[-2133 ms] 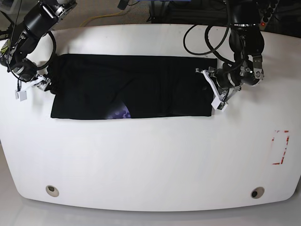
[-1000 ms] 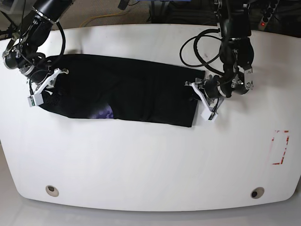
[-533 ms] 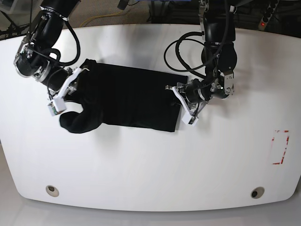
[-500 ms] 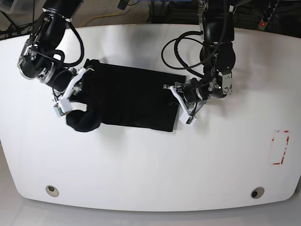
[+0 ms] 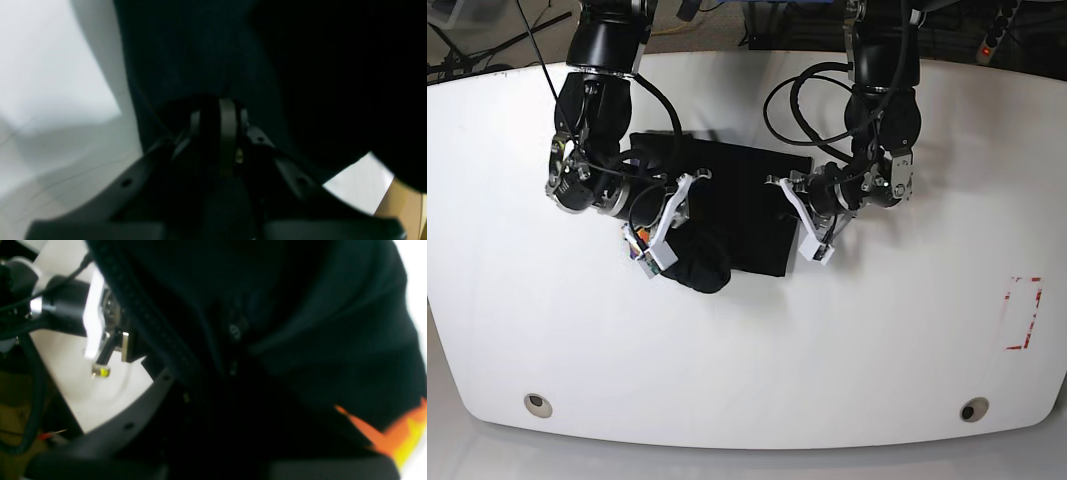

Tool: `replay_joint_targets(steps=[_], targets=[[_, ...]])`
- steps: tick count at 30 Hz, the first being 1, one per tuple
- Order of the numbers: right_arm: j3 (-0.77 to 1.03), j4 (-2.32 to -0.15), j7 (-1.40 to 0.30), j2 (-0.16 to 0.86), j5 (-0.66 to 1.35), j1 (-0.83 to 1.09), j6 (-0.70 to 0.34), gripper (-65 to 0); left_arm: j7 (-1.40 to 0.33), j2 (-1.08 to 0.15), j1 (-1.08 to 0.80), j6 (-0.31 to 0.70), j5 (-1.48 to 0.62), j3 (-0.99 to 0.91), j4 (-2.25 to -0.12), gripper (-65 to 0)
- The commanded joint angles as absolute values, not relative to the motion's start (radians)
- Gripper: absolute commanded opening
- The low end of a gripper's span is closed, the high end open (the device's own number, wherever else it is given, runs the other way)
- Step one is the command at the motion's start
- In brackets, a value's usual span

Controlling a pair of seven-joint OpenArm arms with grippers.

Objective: Fold the T-shirt properly
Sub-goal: 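Fold the strip ends inward, right gripper toward the left gripper, then release the bundle and regrasp its sides with both grippers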

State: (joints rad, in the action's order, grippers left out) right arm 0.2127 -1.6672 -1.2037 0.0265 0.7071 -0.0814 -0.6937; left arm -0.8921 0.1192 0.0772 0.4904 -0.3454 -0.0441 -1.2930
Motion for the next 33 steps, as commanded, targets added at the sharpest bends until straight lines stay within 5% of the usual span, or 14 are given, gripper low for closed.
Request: replay_joint_targets(steps=[1,3,6,11,14,24,33], targets=[[0.197,-1.635,-1.144,0.028,0.734,-0.108,-0.698,-65.0,-0.960,0.122,0.071,0.483,-0.286,-0.041,-1.290,-59.4],[0.174,-1.598,-1.106,0.028,0.734,-0.108,-0.698,-65.0,-0.960,0.122,0.071,0.483,-0.288,-0.041,-1.290,-59.3],[0.160,-1.552,-1.066,0.033,0.734,-0.120,-0.698,-49.8,-0.960,0.122,0.073,0.484,-0.288,-0.041,-1.291,-58.6],[0.159,-1.538,-1.066,0.033,0.733,-0.130,-0.698,-18.1,-0.958,0.117,0.073,0.484,-0.337,-0.044,-1.353,-43.5],[0.157,-1.538,-1.066,0.030,0.733,-0.143,-0.698,-8.4,-0.958,0.104,0.065,0.483,-0.409,-0.047,-1.414,-34.9],[0.157,-1.742,-1.086,0.087,0.739,-0.082,-0.698,-9.7,-1.030,-0.088,0.007,0.483,-0.618,-0.186,-1.690,-32.5],[0.162,-1.813,-1.081,0.150,0.734,0.038,-0.698,-9.5,-1.040,-0.306,-0.045,0.484,-0.727,-0.348,-1.713,-32.5]])
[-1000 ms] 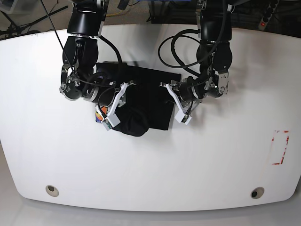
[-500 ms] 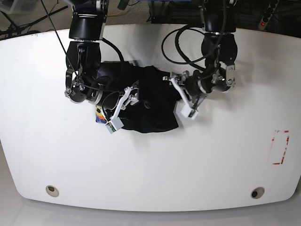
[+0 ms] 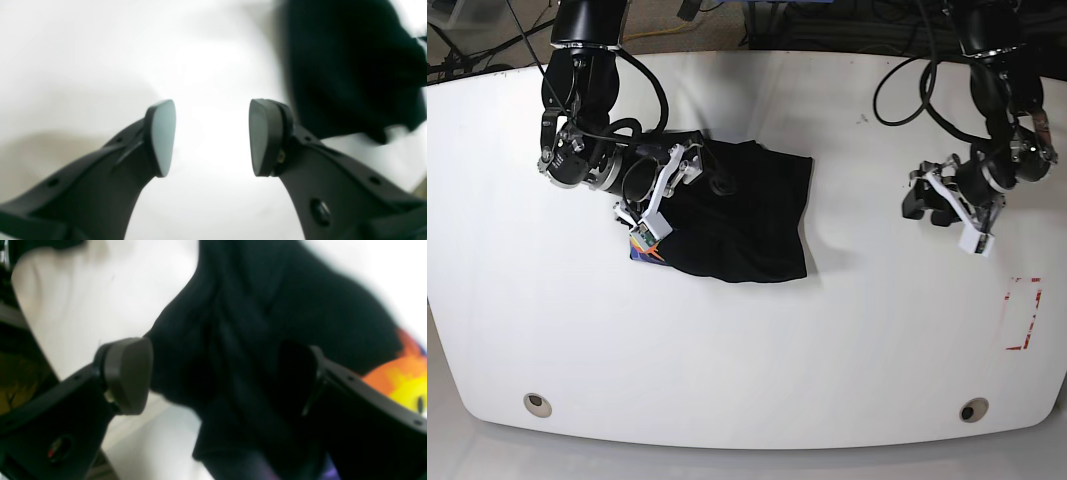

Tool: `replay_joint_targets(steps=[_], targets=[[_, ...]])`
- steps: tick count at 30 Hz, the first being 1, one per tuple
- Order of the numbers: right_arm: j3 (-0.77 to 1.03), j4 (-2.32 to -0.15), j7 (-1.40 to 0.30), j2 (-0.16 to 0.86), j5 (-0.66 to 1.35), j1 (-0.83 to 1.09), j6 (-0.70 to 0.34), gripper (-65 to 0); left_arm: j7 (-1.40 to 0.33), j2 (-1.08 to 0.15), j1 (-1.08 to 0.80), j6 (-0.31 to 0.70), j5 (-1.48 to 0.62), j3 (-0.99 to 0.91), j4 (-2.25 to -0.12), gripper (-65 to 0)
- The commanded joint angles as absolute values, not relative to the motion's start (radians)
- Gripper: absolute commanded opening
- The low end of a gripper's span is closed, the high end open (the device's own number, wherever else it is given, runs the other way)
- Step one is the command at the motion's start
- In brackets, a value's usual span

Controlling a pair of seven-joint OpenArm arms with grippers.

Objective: Fold the T-shirt properly
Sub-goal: 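Release the bundle and regrasp its sides with both grippers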

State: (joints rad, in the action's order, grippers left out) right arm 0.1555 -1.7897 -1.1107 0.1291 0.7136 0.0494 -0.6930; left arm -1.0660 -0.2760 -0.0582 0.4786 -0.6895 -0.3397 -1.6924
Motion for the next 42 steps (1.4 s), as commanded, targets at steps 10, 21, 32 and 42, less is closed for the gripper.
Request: replay_joint_targets(steps=[10,21,32,42], targets=[[0.286,-1.794,-1.078,0.193,0.733,0.044,-0.698,-9.5,-1.040,-0.381,-0.056,0.515,-0.748,-0.374,-1.713,-32.5],[0.180,-1.739,-1.082,0.165,0.739,0.050,-0.698,-11.3,-1.040,-0.340,-0.053,0.559,-0.746,-0.369,-1.712,-32.5],[0.077,-1.735,-1.082,0.036,0.736,0.008,-0.698,-58.8,-1.040,-0.337,-0.058,0.559,-0.746,-0.369,-1.718,-32.5],[-0.104,-1.732,-1.079,-0.007,0.731,-0.024,-0.698,-9.4,-1.040,-0.341,-0.051,0.559,-0.746,-0.266,-1.764,-32.5]])
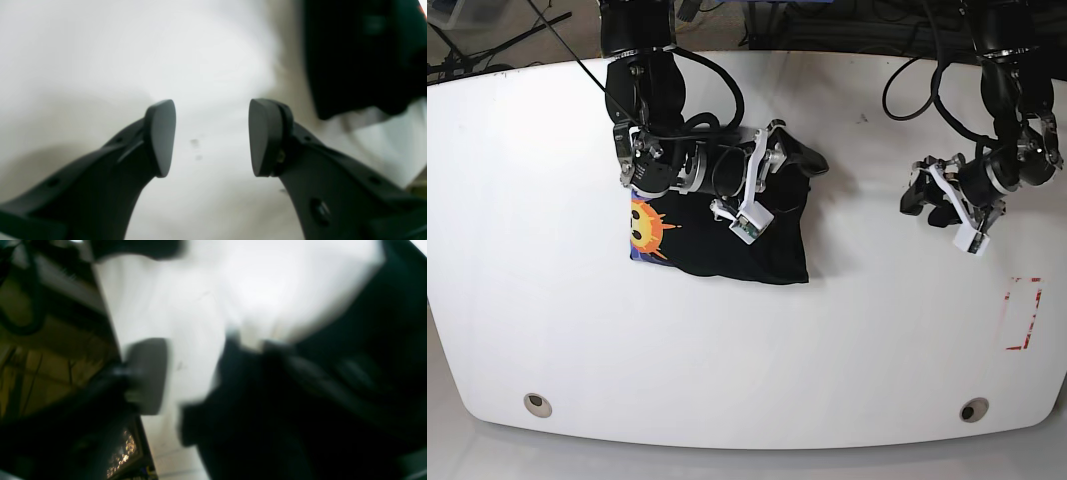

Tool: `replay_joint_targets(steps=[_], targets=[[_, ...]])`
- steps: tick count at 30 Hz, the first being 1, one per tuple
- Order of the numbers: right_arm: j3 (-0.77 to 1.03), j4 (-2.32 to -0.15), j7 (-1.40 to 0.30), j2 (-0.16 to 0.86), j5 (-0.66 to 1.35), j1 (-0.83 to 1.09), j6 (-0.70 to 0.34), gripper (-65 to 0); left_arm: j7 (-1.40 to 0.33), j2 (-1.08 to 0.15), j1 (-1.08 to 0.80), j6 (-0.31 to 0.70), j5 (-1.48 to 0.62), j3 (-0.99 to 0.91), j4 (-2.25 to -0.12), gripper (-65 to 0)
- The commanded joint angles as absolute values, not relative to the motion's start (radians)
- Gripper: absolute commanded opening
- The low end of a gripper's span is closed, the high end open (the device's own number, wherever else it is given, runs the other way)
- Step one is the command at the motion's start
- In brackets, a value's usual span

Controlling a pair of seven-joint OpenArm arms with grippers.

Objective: Fold the T-shirt properly
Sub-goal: 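Release the bundle and regrasp its sides with both grippers, then rotate the black shirt bundle with both grippers and lift it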

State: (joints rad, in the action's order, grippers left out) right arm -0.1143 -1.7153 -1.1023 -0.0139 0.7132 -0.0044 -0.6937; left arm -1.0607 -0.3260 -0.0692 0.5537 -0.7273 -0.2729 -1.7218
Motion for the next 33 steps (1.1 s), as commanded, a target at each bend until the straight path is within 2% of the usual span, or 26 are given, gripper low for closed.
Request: replay_joint_targets(steps=[1,3,5,11,17,23,25,33], targets=[[-0.102,-1.733,-1.078,-0.004,0.731,-0.024,-0.698,-6.0,-1.040,-0.341,-0.050,0.559,-0.746,-0.249,-1.774,-32.5],[-0.087,-1.738,-1.078,0.002,0.731,-0.024,-0.698,-1.9,-1.038,-0.341,-0.047,0.559,-0.746,-0.197,-1.811,-32.5],[-0.050,-1.744,-1.078,0.021,0.739,-0.024,-0.698,-3.0,-1.038,-0.337,-0.033,0.559,-0.746,-0.154,-1.844,-32.5],[0.102,-1.773,-1.079,0.099,0.739,-0.021,-0.698,-10.0,-1.038,-0.282,0.030,0.556,-0.727,0.007,-1.883,-32.5],[0.305,-1.701,-1.078,0.177,0.733,-0.088,-0.698,-23.8,-1.038,-0.176,0.085,0.559,-0.541,0.200,-1.880,-32.5],[0.308,-1.483,-1.047,0.249,0.731,-0.229,-0.698,-35.8,-1.038,-0.084,0.061,0.559,-0.403,0.328,-1.857,-32.5],[0.305,-1.405,-1.026,0.255,0.730,-0.265,-0.698,-37.9,-1.038,-0.065,0.033,0.559,-0.367,0.335,-1.857,-32.5],[0.162,-1.148,-0.848,0.265,0.556,-0.397,-0.698,-39.3,-1.038,-0.056,-0.081,0.559,-0.300,0.334,-1.851,-32.6]])
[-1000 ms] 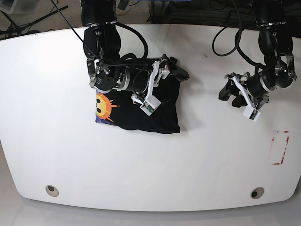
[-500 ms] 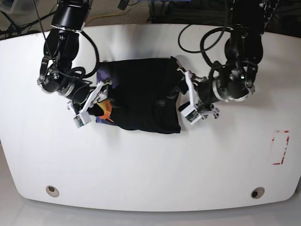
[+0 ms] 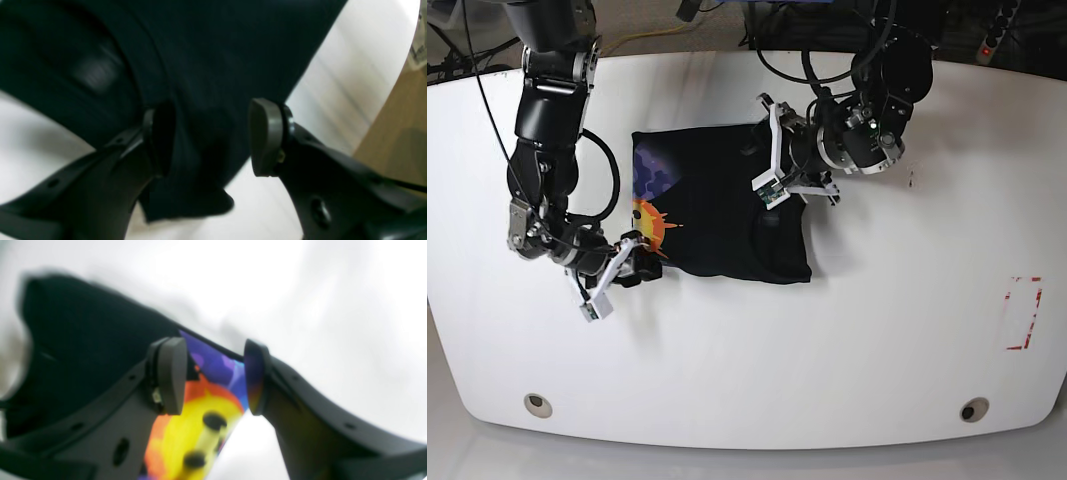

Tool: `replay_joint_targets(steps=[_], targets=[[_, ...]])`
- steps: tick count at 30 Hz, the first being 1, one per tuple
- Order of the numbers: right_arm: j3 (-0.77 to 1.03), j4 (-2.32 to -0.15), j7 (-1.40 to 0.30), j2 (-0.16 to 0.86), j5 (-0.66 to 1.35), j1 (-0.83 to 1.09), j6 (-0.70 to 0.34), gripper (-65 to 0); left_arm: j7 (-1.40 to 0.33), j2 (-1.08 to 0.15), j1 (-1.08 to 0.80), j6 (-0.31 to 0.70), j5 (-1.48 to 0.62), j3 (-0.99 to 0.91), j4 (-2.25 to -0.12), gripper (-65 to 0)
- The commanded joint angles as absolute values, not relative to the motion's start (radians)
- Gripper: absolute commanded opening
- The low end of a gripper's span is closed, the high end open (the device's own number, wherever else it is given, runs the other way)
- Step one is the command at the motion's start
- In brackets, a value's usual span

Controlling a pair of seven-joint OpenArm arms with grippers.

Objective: Fold the T-shirt properly
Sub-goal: 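Rotate the black shirt bundle with both grippers and lift it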

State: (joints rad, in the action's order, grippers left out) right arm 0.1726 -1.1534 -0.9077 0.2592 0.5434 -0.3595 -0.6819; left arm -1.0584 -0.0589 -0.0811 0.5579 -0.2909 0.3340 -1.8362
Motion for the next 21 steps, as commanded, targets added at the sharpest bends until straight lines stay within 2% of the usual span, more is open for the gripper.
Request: replay_joint_targets(steps=[1,7,16,21], targets=[[0.147,-1.130,-0.817,0.263,0.536,-0.397,-0.698,-39.3,-1.036,-0.058,-0.088,0.559,-0.300,0.334,-1.850,-32.6],[0.061,-1.082,-0.673,0.272,0.412,-0.392,-0.698,-39.5,-1.035,-0.077,-0.081,0.556,-0.300,0.308,-1.730,-32.6],[0.053,-1.199,-0.674,0.360,0.394,-0.275,-0.698,-39.5,-0.937,-0.139,0.071,0.556,-0.302,0.289,-1.532,-32.6],[0.053,-1.287,-0.702,0.369,0.394,-0.182,-0.698,-39.6,-0.926,-0.180,0.194,0.558,-0.302,0.289,-1.417,-32.6]])
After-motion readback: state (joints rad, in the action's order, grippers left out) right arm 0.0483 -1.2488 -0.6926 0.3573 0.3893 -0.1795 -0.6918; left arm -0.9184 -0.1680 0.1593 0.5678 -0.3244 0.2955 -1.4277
